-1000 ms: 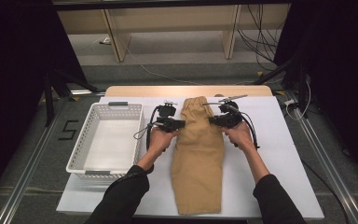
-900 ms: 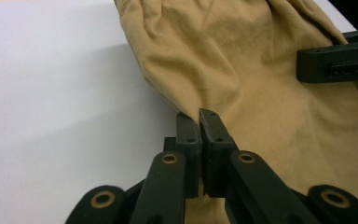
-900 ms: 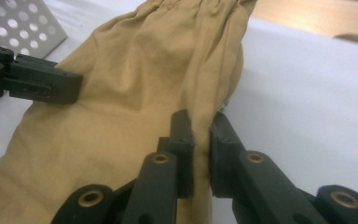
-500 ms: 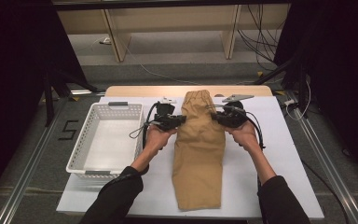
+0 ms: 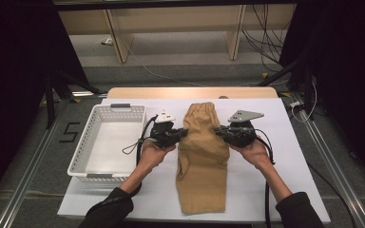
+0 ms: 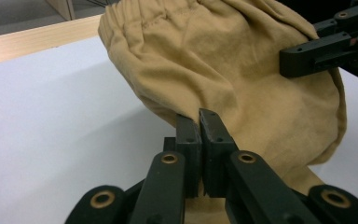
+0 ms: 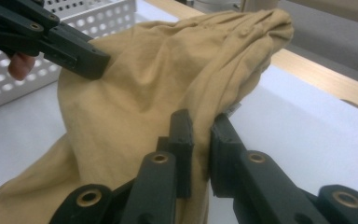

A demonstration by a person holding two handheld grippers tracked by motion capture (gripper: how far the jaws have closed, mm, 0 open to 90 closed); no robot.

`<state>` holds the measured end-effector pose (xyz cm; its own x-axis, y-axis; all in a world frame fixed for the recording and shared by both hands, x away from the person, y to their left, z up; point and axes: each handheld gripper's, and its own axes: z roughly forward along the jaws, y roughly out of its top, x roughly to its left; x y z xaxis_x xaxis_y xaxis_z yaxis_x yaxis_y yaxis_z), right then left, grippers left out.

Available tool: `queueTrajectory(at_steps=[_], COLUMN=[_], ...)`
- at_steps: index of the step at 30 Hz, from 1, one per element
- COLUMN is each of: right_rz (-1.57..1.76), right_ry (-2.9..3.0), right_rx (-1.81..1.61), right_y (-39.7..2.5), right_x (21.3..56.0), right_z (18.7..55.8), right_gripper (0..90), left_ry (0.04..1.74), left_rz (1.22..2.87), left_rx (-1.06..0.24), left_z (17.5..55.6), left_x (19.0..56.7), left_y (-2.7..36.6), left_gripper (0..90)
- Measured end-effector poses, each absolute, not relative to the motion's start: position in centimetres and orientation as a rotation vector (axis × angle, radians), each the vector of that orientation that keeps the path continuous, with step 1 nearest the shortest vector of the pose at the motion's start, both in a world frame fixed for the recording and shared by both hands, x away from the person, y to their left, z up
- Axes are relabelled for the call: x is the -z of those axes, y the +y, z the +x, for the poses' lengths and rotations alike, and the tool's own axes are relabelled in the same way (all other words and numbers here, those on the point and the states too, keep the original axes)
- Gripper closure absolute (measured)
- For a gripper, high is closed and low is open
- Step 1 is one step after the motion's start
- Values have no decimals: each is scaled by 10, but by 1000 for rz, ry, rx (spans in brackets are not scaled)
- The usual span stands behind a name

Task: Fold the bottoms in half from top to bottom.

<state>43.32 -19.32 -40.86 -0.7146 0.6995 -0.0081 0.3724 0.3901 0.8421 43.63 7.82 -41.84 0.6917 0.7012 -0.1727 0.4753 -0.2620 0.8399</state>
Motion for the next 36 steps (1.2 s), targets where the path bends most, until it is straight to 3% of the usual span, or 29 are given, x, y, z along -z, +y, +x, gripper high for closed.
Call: queueTrajectory(at_steps=[21, 36], right_rz=[916, 981], right_ry=[2443, 2534], right_rx=[-1153, -1083], right_y=[-184, -182], right_x=[431, 447], right_z=[371, 346], right_gripper=[811, 807], left_ry=[832, 828], left_rz=[2054, 2147], left_rx=[-203, -112], left_z=[363, 340], left_x=[448, 465], left_y=[85, 86], left_gripper=[860, 856])
